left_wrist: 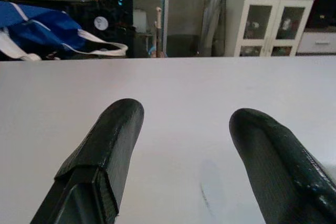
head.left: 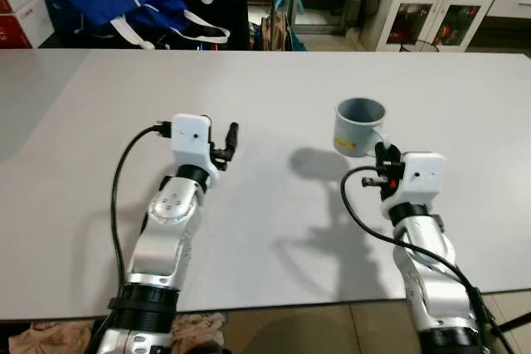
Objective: Setting the table
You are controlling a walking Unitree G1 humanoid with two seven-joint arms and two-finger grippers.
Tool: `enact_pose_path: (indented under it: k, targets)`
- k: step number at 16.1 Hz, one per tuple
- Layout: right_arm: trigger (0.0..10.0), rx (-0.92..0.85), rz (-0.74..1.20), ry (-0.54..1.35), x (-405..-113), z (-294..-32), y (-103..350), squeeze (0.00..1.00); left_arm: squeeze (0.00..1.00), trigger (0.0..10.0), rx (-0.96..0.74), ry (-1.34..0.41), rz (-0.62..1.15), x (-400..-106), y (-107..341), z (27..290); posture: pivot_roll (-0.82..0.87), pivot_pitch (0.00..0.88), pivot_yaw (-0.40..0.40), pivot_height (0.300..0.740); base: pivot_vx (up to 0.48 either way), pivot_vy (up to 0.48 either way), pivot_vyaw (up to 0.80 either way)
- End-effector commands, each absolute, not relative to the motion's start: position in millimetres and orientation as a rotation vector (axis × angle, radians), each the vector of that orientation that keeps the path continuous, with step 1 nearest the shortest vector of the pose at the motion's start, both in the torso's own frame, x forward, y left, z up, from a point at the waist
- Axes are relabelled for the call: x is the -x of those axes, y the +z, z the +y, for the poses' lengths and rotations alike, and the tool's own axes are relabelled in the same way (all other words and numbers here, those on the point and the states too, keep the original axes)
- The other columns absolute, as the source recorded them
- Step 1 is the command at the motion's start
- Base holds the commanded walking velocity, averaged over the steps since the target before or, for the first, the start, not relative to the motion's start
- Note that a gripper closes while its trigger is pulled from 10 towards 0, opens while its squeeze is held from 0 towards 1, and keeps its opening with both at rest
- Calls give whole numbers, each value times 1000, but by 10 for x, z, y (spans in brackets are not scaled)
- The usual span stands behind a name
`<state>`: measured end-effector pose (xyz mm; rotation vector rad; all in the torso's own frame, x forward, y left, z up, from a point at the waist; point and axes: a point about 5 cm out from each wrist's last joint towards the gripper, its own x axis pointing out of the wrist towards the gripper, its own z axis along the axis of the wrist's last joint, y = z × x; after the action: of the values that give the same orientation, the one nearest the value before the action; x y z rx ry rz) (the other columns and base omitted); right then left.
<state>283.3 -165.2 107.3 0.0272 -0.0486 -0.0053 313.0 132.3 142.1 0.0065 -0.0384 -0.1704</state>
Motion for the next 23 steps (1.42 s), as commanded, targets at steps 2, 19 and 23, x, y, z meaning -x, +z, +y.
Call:
enact_pose_path:
  k: [2,19,23]
  targets:
    - [10000,-92,-5,-15,-2873,-1661,1012,0,0,10000,-12,-154,-42,-3117,1449,1346,59,0,-36,740,0,0,0]
    - [10000,-101,125,-25,-2757,-1700,752,1000,0,10000,-12,-153,-32,-3102,1443,1346,47,0,-36,740,0,0,0]
    - [10000,-104,120,-13,-2726,-1712,771,1000,0,10000,-10,-154,-32,-3108,1442,1334,42,0,-36,740,0,0,0]
